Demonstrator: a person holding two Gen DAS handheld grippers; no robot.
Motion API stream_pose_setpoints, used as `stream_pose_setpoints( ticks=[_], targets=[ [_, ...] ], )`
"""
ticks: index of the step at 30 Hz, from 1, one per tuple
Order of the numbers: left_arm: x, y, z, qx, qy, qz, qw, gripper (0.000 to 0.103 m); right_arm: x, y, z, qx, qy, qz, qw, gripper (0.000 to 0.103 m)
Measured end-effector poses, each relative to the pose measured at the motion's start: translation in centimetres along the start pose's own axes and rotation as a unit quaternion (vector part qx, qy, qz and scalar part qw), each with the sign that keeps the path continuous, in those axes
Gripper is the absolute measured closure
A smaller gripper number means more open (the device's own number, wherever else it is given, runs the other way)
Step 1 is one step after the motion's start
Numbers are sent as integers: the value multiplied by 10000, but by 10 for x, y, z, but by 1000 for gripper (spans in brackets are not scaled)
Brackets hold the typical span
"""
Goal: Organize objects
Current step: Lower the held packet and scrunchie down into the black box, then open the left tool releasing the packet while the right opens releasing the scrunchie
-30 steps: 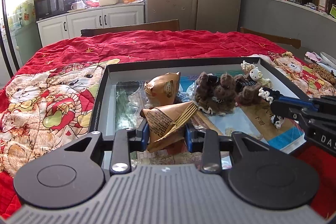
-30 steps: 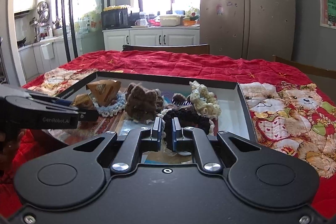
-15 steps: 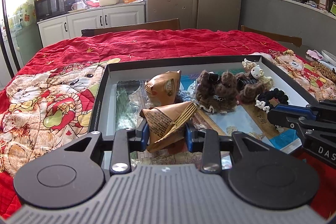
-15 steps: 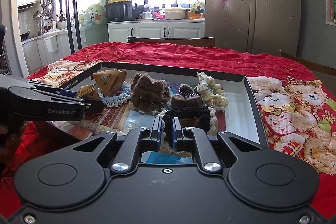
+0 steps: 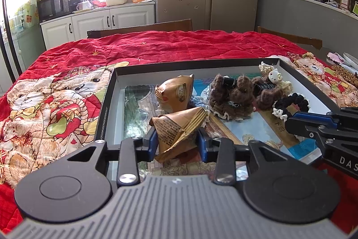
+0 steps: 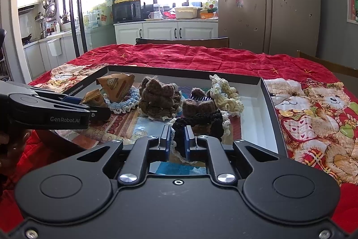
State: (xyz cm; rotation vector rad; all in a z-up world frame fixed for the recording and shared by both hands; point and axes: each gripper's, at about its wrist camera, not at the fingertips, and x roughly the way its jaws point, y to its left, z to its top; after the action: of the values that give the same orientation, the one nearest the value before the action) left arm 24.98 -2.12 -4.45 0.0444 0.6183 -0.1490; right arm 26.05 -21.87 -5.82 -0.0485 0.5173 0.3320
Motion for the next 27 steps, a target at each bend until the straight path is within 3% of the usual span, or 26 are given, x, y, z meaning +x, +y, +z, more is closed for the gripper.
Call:
stream_pose_setpoints(
  ticks=[13, 14, 19, 27],
  targets=[
    [-1, 0, 0, -3, -5, -23, 10000, 52, 0, 0, 0, 1, -1, 8, 10000, 86],
    [-1, 0, -1, 1, -8, -20, 10000, 45, 0, 1, -1, 0, -4, 6, 10000, 85],
    [-4, -2, -1, 23, -36, -48, 10000, 41, -1, 1, -1, 23, -26, -2, 10000, 85],
    [-6, -4, -1, 71, -89, -37, 9999, 35, -5, -2, 0, 107, -120, -15, 9999, 74]
  ],
)
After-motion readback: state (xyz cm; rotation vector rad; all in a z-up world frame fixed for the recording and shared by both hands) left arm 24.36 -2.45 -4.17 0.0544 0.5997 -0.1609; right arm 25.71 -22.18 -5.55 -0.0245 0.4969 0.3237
